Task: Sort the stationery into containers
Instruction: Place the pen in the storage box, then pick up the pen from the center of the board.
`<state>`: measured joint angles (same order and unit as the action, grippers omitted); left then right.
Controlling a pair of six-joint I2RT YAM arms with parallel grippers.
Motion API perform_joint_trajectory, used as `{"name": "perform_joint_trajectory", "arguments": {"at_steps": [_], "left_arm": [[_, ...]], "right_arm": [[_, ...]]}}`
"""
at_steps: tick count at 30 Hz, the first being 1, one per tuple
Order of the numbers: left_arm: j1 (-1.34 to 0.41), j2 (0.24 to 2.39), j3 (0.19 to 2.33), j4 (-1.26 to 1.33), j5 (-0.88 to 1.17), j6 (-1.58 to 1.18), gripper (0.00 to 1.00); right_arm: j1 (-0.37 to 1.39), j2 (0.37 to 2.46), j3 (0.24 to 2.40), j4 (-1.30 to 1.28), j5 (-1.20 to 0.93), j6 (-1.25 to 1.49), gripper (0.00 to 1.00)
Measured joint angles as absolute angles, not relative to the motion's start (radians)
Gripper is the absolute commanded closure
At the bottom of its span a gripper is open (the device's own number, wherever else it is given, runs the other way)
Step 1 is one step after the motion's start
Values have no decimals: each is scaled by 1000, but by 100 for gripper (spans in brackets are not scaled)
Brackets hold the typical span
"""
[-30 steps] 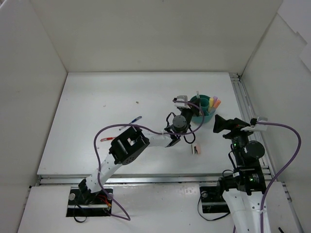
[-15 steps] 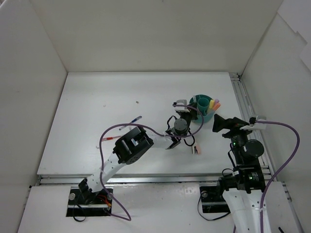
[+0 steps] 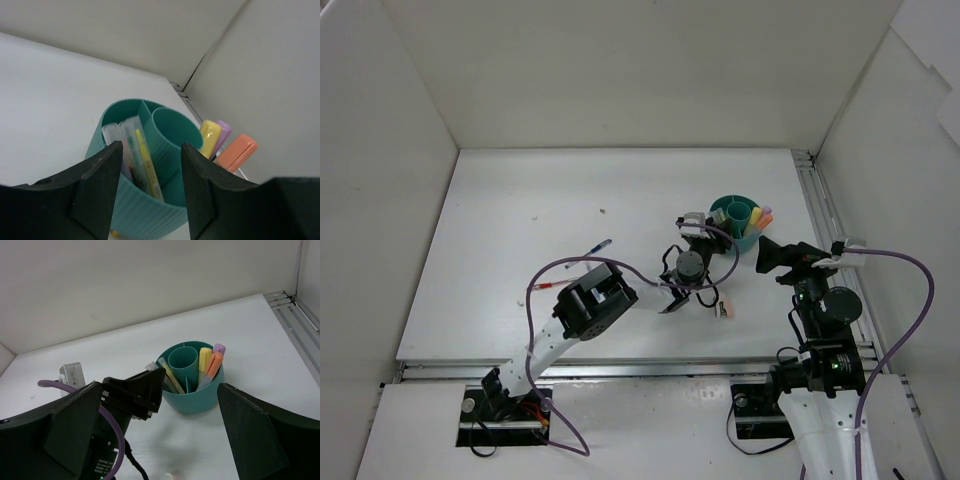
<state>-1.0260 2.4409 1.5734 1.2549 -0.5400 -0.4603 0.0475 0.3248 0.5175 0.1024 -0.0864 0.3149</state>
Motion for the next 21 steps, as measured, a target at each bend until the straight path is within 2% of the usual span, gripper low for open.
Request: {"name": "perform_joint_trajectory", "arguments": {"at_steps": [3, 5, 6, 10, 13, 16, 21], "left_arm": [[-1030, 2430, 1524, 1256, -539, -437, 40], [-1035, 2412, 1482, 1255, -534, -413, 6], [-1036, 2395, 1456, 1253, -531, -395, 0], [-1039, 2244, 1297, 1238, -520, -363, 0], [-1040, 2041, 1145, 1232, -513, -352, 0], [-1040, 1834, 1099, 1188, -502, -353, 0], [-978, 1565, 1249, 664, -419, -467, 0]], "right_arm": [[47, 325, 517, 102, -88, 315, 2], [47, 326, 517, 102, -91, 313, 2], [47, 328, 517, 101, -93, 313, 2], [47, 367, 536, 81, -95, 305, 2], [47, 399, 556, 71, -107, 294, 2], [50, 434, 575, 69, -137, 286, 2], [121, 666, 669, 86, -243, 286, 2]]}}
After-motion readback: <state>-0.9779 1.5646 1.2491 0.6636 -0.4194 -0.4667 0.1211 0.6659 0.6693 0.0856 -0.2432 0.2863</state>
